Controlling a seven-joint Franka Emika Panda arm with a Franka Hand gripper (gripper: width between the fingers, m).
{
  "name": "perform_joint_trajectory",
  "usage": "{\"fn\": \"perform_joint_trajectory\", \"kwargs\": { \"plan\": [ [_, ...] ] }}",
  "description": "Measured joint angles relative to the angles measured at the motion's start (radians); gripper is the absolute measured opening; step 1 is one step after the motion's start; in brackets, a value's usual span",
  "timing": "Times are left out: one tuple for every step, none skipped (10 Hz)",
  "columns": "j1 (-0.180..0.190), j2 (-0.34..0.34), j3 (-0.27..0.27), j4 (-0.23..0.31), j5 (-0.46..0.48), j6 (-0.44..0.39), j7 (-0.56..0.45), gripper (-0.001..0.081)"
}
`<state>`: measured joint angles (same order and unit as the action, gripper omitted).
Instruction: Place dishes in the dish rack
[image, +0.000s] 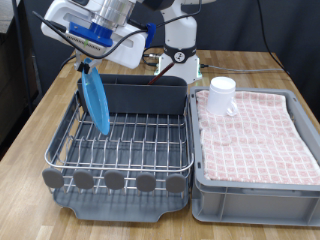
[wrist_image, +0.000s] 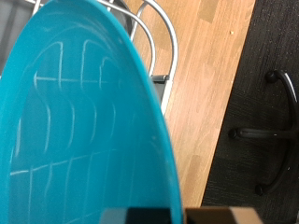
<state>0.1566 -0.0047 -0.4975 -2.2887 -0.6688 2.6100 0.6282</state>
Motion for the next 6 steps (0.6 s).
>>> {"fn": "perform_joint_trajectory", "kwargs": {
  "plan": [
    [0.0,0.009,-0.003,0.0,0.0,0.01,0.0,0.0025],
    [0.0,0.021,-0.007,0.0,0.0,0.026,0.0,0.0025],
    [0.0,0.034,-0.012,0.0,0.0,0.044,0.0,0.0025],
    [0.0,0.048,-0.018,0.0,0.001,0.062,-0.001,0.0025],
    [0.0,0.06,-0.022,0.0,0.002,0.078,-0.004,0.0025],
    [0.0,0.071,-0.025,0.0,0.004,0.09,-0.008,0.0025]
  ]
}}
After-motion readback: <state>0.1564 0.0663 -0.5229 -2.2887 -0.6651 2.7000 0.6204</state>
